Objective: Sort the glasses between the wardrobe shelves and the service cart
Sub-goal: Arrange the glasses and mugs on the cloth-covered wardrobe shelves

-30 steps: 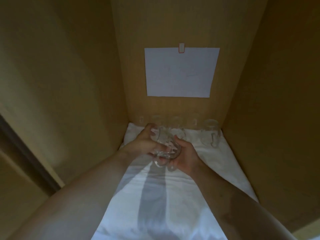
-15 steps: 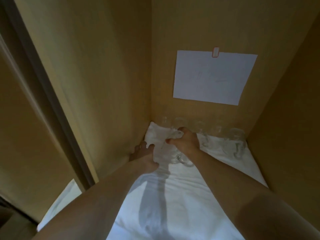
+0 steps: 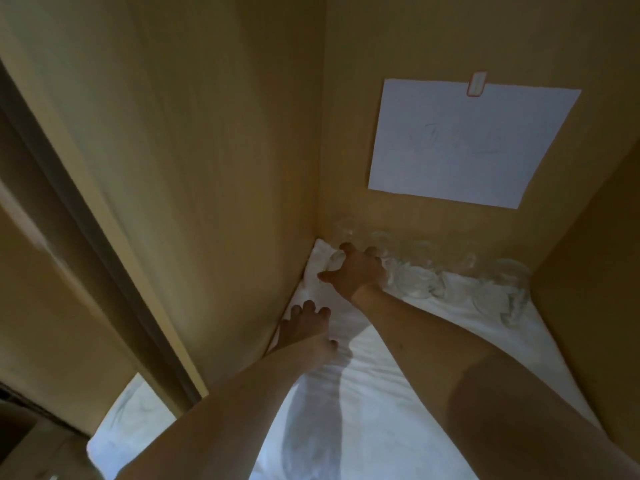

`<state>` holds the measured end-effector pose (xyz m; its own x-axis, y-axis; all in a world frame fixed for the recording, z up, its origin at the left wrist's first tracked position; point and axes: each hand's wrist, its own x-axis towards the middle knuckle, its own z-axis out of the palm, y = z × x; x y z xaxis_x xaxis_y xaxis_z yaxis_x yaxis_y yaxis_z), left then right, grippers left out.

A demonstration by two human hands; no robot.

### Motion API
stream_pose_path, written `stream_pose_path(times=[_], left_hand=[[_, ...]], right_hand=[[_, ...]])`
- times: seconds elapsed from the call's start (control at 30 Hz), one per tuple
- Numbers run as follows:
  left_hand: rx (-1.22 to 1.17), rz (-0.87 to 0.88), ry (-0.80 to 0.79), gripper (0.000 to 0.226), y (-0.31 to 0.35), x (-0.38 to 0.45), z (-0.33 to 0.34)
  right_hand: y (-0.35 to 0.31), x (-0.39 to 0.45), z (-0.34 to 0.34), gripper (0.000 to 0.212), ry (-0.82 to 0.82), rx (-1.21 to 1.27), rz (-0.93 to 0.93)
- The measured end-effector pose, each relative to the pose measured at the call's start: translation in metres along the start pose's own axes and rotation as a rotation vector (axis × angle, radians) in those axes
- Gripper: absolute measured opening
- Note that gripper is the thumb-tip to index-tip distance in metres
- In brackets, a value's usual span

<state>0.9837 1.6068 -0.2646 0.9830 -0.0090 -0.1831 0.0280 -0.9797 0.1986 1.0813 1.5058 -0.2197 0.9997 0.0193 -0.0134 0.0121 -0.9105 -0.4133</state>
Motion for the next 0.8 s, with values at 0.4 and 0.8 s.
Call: stream_pose_path(times=[0.4, 0.8], left_hand=[[0.043, 0.037, -0.034, 0.049, -0.008, 0.011, 0.014], [-0.098, 0.06, -0.049, 0.042, 0.023, 0.012, 0.016]], right_hand=[[0.001, 0.011, 0.018, 0.107, -0.055, -0.024, -0.034], [0.068, -0.043, 0.002, 0.084, 0.102, 0.148, 0.148]])
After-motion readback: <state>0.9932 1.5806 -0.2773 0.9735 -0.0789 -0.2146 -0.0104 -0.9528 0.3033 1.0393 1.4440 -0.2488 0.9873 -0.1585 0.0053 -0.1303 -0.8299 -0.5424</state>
